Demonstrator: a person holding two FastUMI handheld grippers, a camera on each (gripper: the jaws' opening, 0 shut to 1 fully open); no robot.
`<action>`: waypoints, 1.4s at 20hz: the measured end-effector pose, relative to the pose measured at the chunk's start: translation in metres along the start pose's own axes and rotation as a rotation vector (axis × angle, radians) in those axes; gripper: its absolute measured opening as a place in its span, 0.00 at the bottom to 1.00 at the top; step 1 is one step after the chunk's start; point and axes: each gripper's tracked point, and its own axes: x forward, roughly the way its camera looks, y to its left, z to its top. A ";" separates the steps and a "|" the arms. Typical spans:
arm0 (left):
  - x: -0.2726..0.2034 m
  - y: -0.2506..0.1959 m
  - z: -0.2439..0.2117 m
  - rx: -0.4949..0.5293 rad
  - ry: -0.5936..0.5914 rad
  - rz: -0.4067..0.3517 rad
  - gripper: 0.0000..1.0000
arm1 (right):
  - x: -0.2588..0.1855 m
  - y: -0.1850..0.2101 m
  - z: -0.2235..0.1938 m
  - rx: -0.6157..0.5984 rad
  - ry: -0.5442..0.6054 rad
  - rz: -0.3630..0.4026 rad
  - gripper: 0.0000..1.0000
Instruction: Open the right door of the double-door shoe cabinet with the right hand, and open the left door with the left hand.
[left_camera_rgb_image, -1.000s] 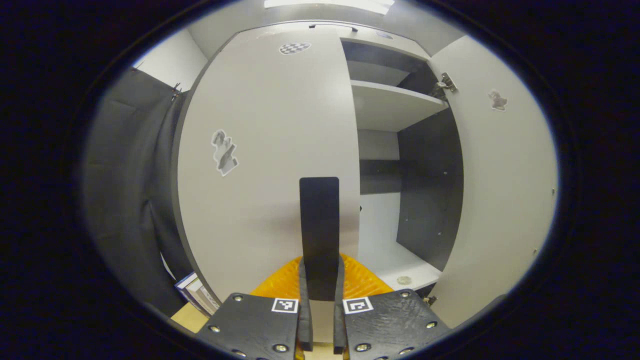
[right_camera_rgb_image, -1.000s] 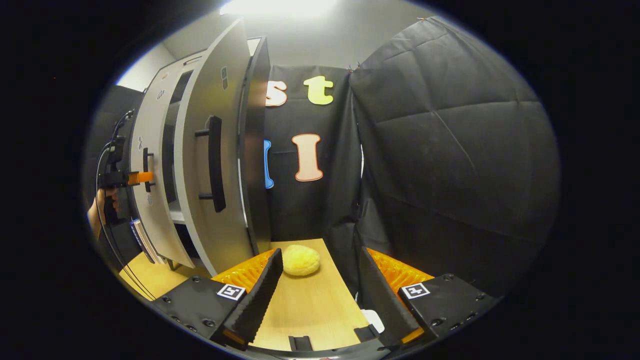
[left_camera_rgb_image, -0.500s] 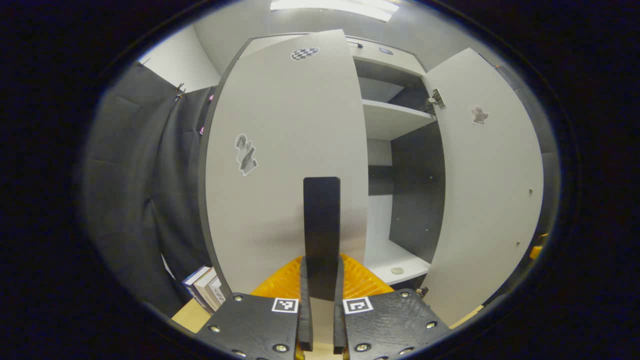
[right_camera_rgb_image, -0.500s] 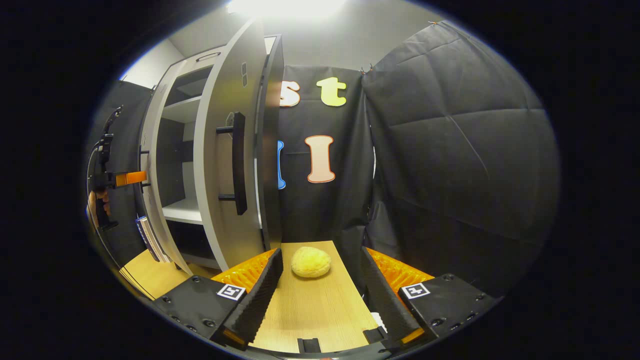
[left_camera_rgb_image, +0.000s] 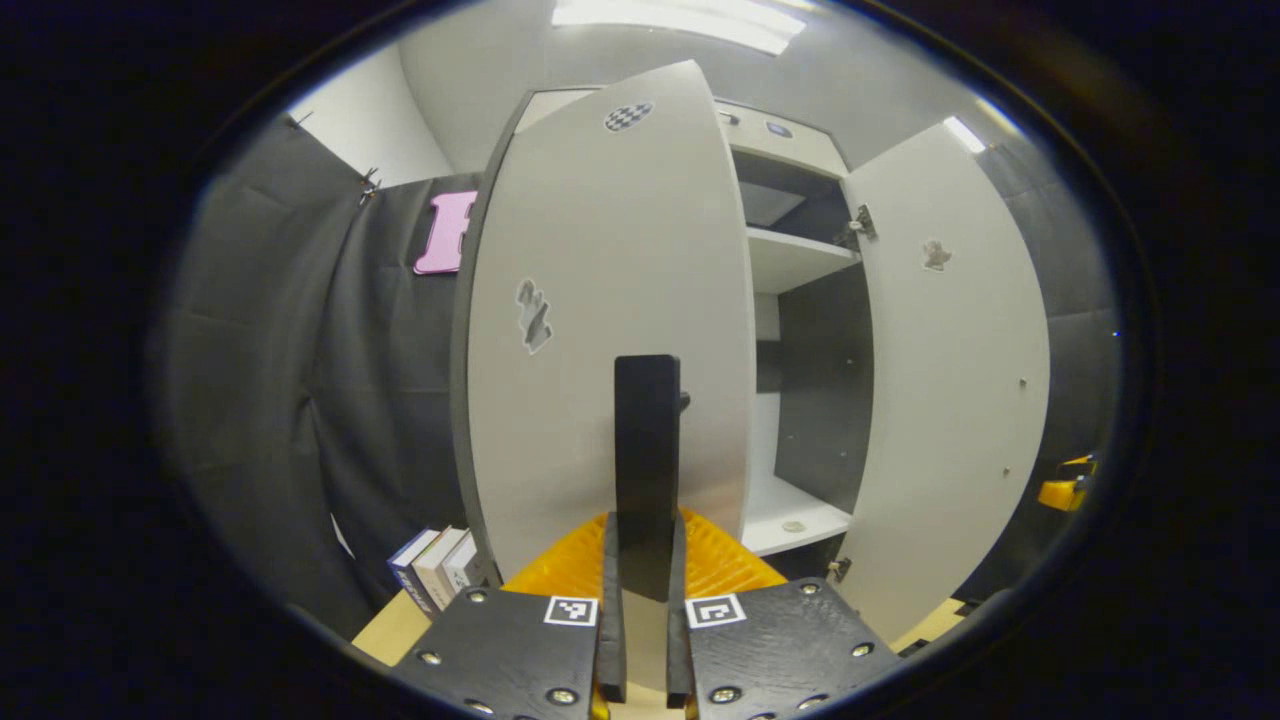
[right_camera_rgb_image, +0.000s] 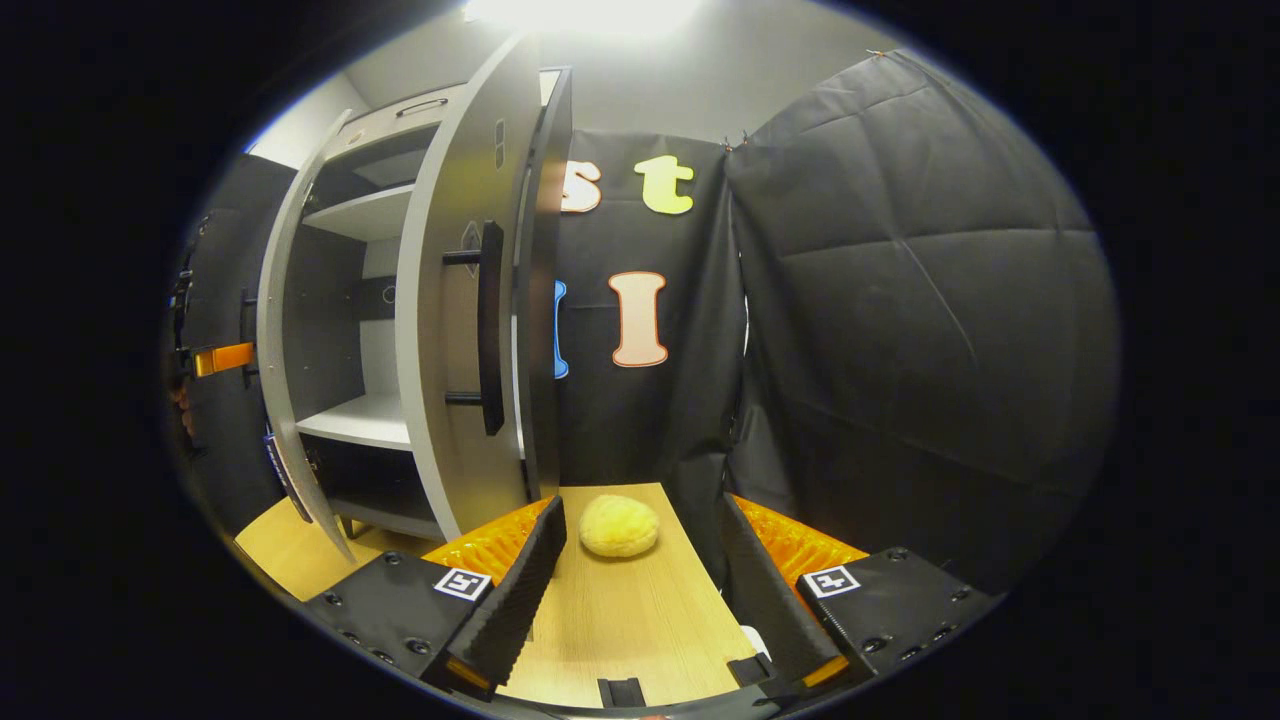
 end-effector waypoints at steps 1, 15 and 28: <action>-0.002 0.004 0.000 0.003 -0.004 0.004 0.16 | -0.001 0.002 -0.001 0.000 0.001 0.002 0.97; -0.021 0.021 0.007 0.020 -0.007 0.032 0.10 | -0.006 0.036 -0.009 -0.036 0.017 0.034 0.99; -0.024 0.031 0.003 0.006 0.007 0.100 0.10 | -0.013 0.062 -0.005 -0.063 0.006 0.043 0.99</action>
